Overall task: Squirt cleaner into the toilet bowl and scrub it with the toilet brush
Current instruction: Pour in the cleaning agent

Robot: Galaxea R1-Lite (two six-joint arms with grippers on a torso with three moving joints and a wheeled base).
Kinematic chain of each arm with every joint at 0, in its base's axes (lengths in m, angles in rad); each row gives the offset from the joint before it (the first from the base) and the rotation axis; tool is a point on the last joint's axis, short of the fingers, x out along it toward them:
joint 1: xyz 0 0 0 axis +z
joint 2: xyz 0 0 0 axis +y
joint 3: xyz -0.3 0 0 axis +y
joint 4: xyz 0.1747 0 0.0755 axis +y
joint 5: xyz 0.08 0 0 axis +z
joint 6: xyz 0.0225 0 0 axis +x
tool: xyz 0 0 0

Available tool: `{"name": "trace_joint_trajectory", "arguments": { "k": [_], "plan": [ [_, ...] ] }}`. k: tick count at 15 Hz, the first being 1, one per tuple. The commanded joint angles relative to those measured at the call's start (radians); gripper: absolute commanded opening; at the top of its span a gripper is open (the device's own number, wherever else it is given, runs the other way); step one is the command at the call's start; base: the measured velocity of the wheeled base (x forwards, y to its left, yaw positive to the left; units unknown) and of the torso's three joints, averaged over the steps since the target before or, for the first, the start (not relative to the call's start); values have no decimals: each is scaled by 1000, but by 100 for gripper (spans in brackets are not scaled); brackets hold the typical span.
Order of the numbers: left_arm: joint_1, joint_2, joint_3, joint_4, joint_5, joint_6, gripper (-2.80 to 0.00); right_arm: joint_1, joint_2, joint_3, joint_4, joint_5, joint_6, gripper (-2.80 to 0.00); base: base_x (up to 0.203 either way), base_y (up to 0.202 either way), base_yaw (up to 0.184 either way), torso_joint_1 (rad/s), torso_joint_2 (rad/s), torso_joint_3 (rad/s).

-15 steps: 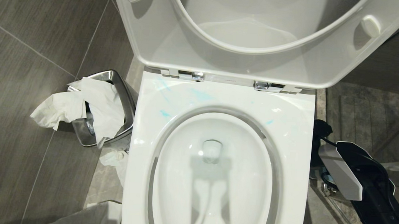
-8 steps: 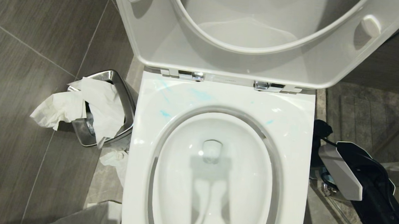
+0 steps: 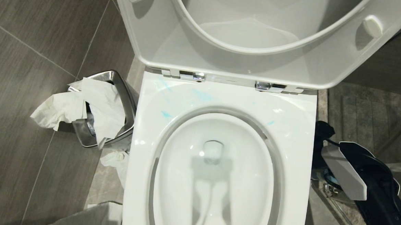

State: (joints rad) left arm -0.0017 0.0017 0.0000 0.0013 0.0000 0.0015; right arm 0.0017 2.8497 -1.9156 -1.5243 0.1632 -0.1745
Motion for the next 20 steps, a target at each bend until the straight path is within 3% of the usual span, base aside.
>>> {"name": "trace_joint_trajectory", "arguments": {
  "k": [1,12,20],
  "plan": [
    [0,1,0,0,0,-1,-280,0,-45,103,-6,2,-1,-280,0,0,0,0,0,0],
    [0,1,0,0,0,0,-280,4,-232,473,-6,3,-5,-280,0,0,0,0,0,0],
    [0,1,0,0,0,-1,-280,3,-256,538,-6,-1,-10,-280,0,0,0,0,0,0]
  ]
}}
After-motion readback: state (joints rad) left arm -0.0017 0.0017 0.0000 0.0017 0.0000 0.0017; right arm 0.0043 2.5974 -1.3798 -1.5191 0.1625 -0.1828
